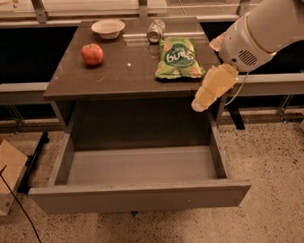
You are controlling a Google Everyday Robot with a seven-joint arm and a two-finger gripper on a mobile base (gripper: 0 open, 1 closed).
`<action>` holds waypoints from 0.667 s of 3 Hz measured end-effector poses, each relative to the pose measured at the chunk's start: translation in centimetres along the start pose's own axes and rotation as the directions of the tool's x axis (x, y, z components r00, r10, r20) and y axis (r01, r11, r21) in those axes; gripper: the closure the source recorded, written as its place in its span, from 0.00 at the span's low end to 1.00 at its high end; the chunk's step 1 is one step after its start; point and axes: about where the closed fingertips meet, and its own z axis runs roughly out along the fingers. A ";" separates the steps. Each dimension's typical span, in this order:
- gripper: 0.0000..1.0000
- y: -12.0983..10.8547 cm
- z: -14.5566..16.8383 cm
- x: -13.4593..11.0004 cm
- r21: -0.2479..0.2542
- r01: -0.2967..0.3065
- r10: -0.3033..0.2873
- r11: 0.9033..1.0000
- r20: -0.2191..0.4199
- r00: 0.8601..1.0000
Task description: Place green rice chip bag into top drawer
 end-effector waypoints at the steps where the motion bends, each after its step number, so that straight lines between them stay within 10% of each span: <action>1: 0.00 -3.5 4.4 -1.3 -0.047 -0.018 0.019 0.999 0.034 0.999; 2: 0.00 -3.4 5.1 -1.5 -0.049 -0.019 0.021 0.999 0.035 0.999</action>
Offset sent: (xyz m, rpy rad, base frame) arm 0.0750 0.0192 -0.0278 0.0617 0.0542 0.0261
